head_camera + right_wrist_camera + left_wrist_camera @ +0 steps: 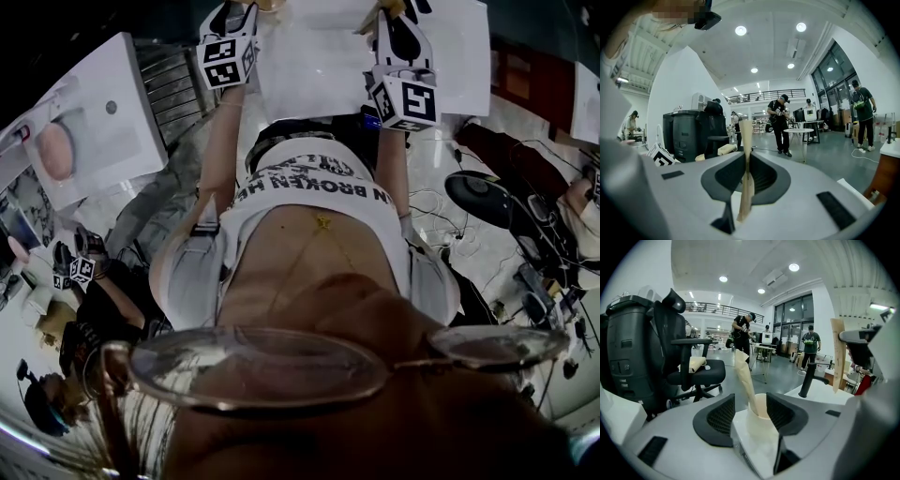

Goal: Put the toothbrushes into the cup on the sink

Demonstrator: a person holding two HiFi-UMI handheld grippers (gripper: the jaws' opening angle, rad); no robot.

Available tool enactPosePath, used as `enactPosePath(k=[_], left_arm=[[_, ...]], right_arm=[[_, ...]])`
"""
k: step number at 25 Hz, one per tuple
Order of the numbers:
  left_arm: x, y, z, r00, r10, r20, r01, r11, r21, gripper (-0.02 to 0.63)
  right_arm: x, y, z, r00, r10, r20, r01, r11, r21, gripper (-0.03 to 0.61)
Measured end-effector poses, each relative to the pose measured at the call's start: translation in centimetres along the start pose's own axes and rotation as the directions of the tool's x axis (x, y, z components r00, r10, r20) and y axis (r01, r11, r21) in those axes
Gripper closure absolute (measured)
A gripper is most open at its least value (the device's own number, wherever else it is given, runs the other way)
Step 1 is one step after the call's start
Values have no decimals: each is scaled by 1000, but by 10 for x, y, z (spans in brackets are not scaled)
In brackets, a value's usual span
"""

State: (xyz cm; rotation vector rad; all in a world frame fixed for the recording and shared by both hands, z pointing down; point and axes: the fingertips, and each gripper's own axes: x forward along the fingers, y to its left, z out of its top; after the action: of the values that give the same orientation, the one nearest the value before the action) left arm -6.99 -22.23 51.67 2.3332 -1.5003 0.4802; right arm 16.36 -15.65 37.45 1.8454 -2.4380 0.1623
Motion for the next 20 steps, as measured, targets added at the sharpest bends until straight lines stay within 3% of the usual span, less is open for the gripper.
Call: enactPosePath(k=[7, 20], left_arm=[[-19, 4, -9, 1000, 11, -6, -11, 999, -47, 416], [-48, 14, -18, 1000, -6, 3, 6, 993, -119, 420]], right_arm=[[16, 7, 1, 1000, 25, -1, -25, 1000, -2, 534], [64, 61, 9, 987, 157, 41, -158, 987, 15, 534]])
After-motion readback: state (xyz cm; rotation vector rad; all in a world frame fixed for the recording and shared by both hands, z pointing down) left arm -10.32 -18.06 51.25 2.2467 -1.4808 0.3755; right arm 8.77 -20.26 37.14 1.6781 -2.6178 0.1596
